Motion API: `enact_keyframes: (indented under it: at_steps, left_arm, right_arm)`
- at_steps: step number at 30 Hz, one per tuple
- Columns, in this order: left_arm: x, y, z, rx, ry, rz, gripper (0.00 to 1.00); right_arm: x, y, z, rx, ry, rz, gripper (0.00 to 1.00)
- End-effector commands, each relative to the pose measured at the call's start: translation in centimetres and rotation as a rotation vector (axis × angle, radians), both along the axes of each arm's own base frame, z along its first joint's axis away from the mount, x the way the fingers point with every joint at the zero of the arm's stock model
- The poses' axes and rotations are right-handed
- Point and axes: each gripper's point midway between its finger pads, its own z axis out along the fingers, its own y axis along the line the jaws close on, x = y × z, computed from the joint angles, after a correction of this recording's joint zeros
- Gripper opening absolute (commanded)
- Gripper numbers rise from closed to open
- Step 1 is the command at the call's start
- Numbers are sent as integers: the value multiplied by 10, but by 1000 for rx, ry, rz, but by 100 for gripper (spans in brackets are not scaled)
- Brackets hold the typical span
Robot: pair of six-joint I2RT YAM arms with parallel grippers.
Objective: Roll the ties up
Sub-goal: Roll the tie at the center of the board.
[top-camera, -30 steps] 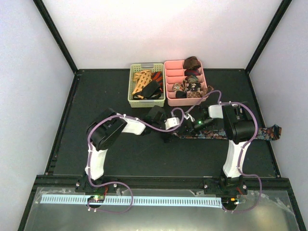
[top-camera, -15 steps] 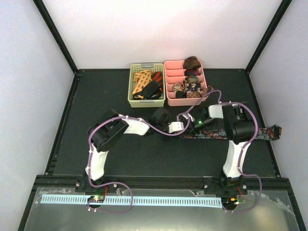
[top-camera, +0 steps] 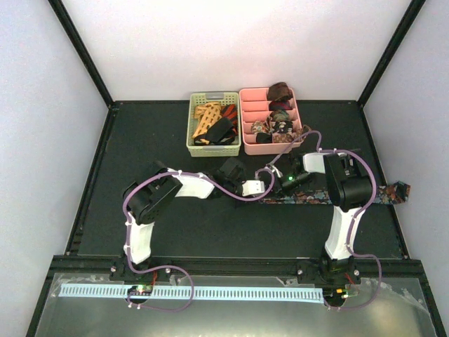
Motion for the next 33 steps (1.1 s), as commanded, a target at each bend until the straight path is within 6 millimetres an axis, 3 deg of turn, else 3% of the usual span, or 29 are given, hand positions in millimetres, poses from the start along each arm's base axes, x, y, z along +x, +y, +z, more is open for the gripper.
enact_keyframes:
  at_steps: [1,7,13,20,26,31,33]
  left_arm:
    - [-11,32,-33,157,81,27,29]
    - [-4,39,-31,137,124,71,31]
    - [0,37,-4,-38,133,105,61]
    - [-14,26,22,-308,47,56,77]
    - [5,7,19,-422,53,95,77]
    - [-6,-8,9,-468,43,29,76]
    - [-9,-11,5,-445,41,13,67]
  right_arm:
    - [3,-9,-3,-83,-50,8,2]
    - [-1,-24,-27,-208,-60,11,2]
    - [-5,-30,-45,-258,-24,6,2]
    - [-5,-32,-55,-285,2,2,2]
    - [-6,-33,-59,-297,19,7,2]
    - [-7,-33,-60,-296,23,10,2]
    - [-5,-33,-58,-290,17,7,2]
